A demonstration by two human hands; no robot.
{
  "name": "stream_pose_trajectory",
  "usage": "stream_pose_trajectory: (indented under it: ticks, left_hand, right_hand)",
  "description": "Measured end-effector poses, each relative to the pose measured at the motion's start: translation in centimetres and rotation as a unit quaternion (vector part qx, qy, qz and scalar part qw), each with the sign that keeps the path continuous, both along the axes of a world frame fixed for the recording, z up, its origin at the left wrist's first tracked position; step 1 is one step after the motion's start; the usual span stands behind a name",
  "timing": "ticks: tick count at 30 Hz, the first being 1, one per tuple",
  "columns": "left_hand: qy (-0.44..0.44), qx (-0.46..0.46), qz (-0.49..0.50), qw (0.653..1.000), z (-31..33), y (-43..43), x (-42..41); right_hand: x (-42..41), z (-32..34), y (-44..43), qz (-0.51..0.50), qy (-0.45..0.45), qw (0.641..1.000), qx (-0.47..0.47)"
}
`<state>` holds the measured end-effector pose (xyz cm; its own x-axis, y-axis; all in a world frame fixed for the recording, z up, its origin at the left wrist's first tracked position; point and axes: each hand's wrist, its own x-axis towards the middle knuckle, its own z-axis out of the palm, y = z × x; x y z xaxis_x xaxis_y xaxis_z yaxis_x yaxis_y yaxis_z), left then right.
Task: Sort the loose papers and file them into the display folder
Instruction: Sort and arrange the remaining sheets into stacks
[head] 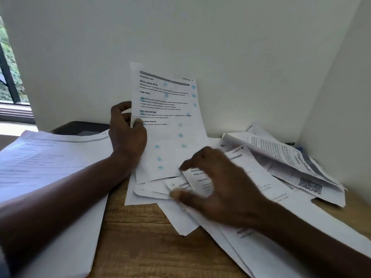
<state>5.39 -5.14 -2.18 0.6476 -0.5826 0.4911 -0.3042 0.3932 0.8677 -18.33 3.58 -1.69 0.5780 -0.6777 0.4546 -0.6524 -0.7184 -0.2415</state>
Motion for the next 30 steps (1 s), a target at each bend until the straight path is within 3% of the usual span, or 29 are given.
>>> stream_pose_trajectory:
  ticks: [2, 3, 10, 13, 15, 17, 21, 25, 27, 30]
  left_hand:
    - [-0.002, -0.003, 0.007, 1.0, 0.1, 0.0, 0.1]
    - [-0.007, -0.003, 0.013, 1.0, 0.2, 0.0, 0.1]
    - [-0.005, 0.0, 0.011, 1.0, 0.3, 0.1, 0.2]
    - [-0.001, -0.002, 0.009, 1.0, 0.3, 0.2, 0.1]
    - [0.005, -0.009, 0.006, 1.0, 0.5, 0.3, 0.0]
    - [0.011, -0.02, 0.009, 1.0, 0.9, 0.4, 0.1]
    - [0.054, -0.025, 0.009, 0.998, 1.6, -0.1, 0.9]
    - [0.132, -0.015, -0.021, 0.991, 2.1, -0.2, 1.1]
    - [0.178, -0.004, -0.037, 0.983, 2.4, -0.3, 0.9]
    - [0.24, 0.012, -0.08, 0.967, 2.7, -0.4, 0.6]
  right_hand:
    - [1.6, -1.7, 0.6, -0.019, 0.075, 0.997, 0.013]
    - [1.9, -2.4, 0.4, -0.03, 0.072, 0.997, 0.007]
    - [1.3, -3.4, -1.1, -0.056, -0.013, 0.998, -0.035]
    - [1.2, -3.3, -1.0, 0.012, -0.124, 0.991, 0.056]
    - [0.7, -2.5, -1.1, 0.049, -0.207, 0.97, 0.12]
    - [-0.2, -1.4, -1.4, 0.052, -0.264, 0.955, 0.122]
    - [-2.9, 1.2, -2.8, 0.006, -0.395, 0.914, 0.092]
    - [-5.9, 3.0, -4.2, -0.065, -0.52, 0.851, 0.038]
    - [-7.0, 3.5, -4.7, -0.085, -0.56, 0.824, 0.006]
    - [-8.1, 3.8, -5.1, -0.087, -0.574, 0.813, -0.043]
